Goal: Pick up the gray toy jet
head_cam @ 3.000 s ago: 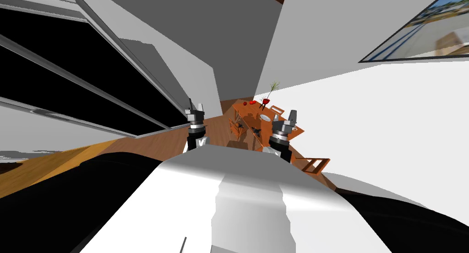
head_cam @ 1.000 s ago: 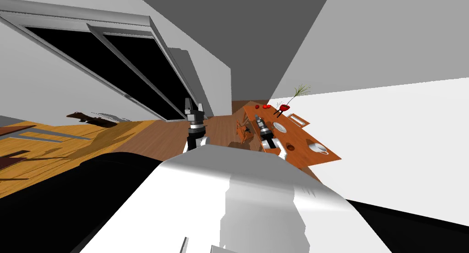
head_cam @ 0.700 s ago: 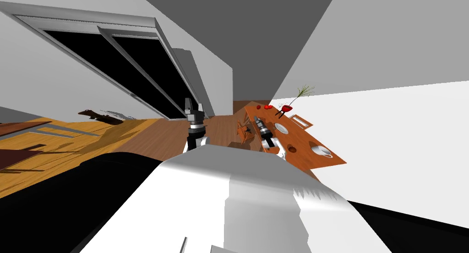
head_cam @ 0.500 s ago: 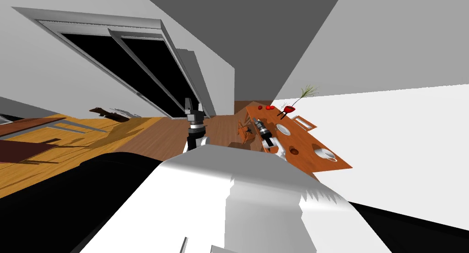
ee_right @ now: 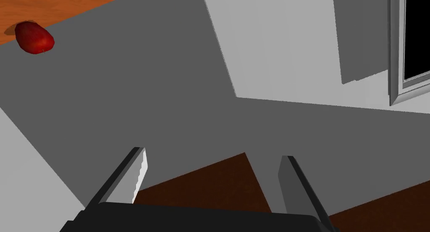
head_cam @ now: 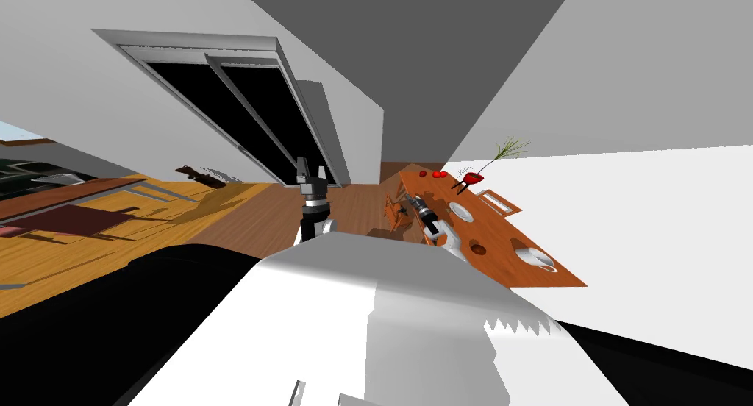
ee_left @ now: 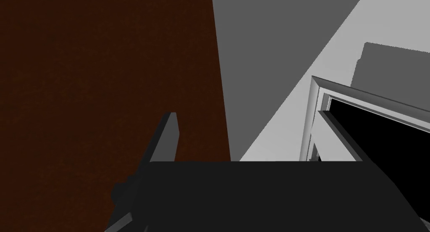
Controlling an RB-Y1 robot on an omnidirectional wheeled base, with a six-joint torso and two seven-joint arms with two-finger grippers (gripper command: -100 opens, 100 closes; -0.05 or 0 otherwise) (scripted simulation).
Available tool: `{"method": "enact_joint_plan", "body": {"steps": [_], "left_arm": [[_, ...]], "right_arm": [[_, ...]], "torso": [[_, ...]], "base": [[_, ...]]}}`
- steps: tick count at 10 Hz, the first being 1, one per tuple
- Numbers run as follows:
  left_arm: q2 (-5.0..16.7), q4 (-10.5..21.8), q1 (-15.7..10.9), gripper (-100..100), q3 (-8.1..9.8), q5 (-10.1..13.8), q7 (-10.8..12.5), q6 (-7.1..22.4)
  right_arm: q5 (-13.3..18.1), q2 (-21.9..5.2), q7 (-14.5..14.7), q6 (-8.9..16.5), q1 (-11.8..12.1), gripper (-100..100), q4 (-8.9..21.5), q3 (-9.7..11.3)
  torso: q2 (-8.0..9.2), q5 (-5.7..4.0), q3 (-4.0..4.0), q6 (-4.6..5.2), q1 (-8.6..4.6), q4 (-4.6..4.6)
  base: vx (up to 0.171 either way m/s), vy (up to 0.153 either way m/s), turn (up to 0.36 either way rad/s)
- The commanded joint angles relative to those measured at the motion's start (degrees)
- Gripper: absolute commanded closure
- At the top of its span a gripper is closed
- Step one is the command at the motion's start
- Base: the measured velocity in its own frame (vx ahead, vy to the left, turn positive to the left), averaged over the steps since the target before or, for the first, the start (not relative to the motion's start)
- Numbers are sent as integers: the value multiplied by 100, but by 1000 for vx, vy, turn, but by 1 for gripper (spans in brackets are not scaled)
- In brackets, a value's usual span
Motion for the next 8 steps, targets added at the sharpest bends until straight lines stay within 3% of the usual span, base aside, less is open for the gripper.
{"method": "enact_joint_plan", "body": {"steps": [1,4,6,7,8], "left_arm": [[0,0,0,0,0,0,0,0],[0,0,0,0,0,0,0,0],[0,0,1,0,0,0,0,0],[0,0,1,0,0,0,0,0],[0,0,0,0,0,0,0,0]], "right_arm": [[111,-72,6,94,-92,-100,206,41],[542,-305,84,273,-227,-100,671,116],[542,-305,84,273,-227,-100,840,116],[750,-417,122,362,-280,-100,1073,155],[750,-417,122,362,-280,-100,1162,155]], "torso": [[0,0,0,0,0,0],[2,0,1,3,-1,1],[3,0,2,4,-1,1],[-1,0,0,3,-1,0],[2,0,1,1,0,0]], "base": [[-21,1,78],[-28,3,101],[-18,3,26],[-24,8,119],[-28,4,70]]}}
